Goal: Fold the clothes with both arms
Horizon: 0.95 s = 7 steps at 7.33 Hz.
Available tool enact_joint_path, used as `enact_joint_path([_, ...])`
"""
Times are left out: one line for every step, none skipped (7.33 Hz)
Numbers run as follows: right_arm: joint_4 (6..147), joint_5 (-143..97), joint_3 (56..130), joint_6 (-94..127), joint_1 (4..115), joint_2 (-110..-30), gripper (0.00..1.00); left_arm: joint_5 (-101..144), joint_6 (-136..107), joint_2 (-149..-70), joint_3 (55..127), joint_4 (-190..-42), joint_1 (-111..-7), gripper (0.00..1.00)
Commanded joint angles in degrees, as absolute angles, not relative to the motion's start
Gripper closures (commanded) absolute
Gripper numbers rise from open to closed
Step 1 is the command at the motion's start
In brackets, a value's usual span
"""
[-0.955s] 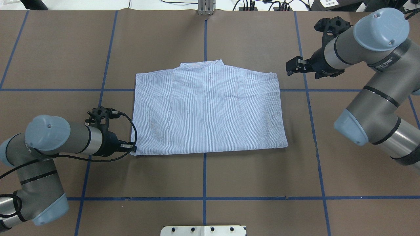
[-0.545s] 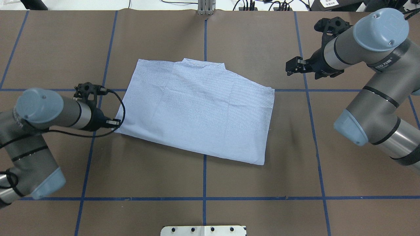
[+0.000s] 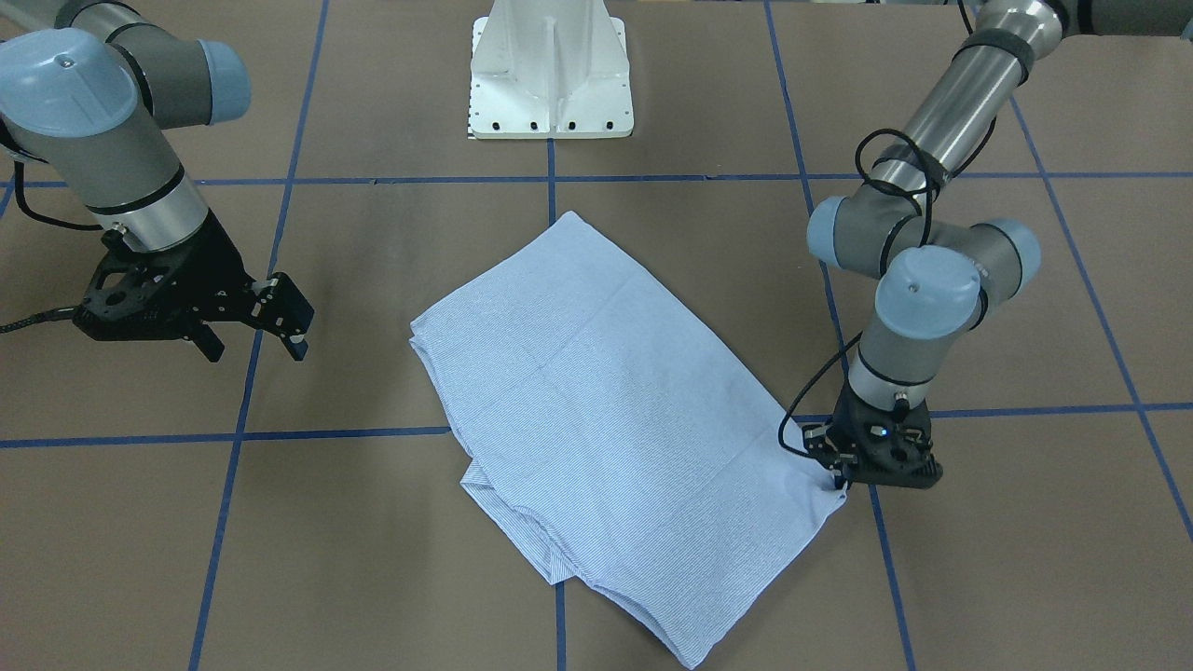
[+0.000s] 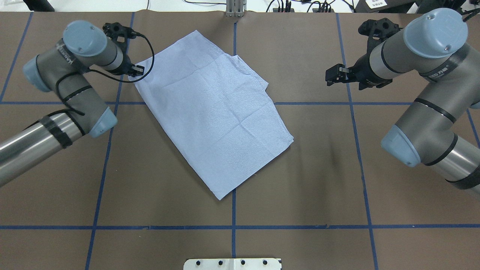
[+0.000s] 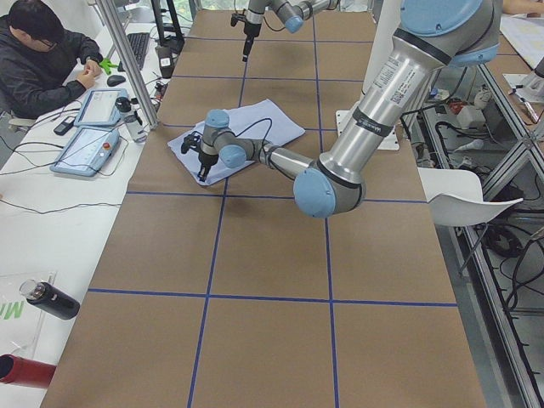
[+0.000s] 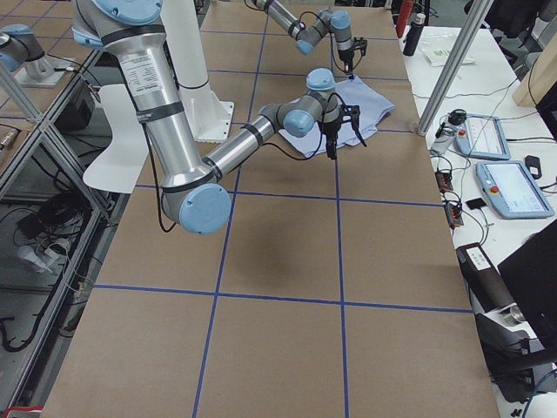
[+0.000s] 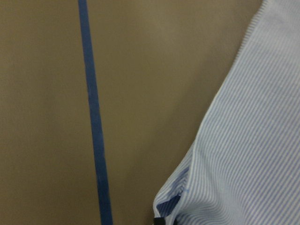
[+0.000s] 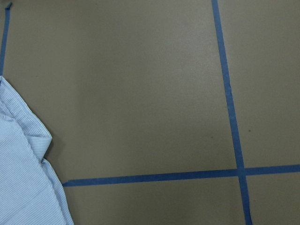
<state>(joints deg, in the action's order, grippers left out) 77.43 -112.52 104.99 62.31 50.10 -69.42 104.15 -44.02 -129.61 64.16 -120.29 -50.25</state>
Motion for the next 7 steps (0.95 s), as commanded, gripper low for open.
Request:
enact_joint_path([77.4, -112.6, 105.0, 62.3, 50.1, -69.1, 0.00, 103.6, -43.5, -140.6, 52.7, -122.0, -51.9, 1.00])
enact_joint_path([77.4, -112.7, 105.1, 62.4, 50.1, -69.0, 0.00, 103.8, -42.9, -140.4, 52.8, -123.0, -52.6, 0.11])
enact_joint_path([77.5, -112.6, 105.1, 64.2, 49.6, -68.7, 0.00, 105.0, -40.1, -139.3, 54.8, -124.3, -53.2, 0.00])
enact_joint_path([77.6, -111.5, 104.8, 67.5, 47.7, -67.1, 0.00, 109.0, -40.0, -135.4, 60.4, -124.0, -53.7, 0.00])
enact_joint_path([77.7, -108.3, 104.0, 71.4, 44.1, -65.3, 0.00, 111.2, -40.8, -130.5, 67.6, -123.9, -53.8, 0.00])
enact_joint_path([77.7, -105.1, 102.6, 75.6, 41.3, -63.5, 0.00, 111.5, -41.3, -124.4, 76.5, -123.5, -53.8, 0.00])
enact_joint_path([77.6, -104.1, 102.0, 81.8, 38.9, -62.7, 0.01, 111.6, -43.0, -121.1, 83.4, -119.5, -53.5, 0.00])
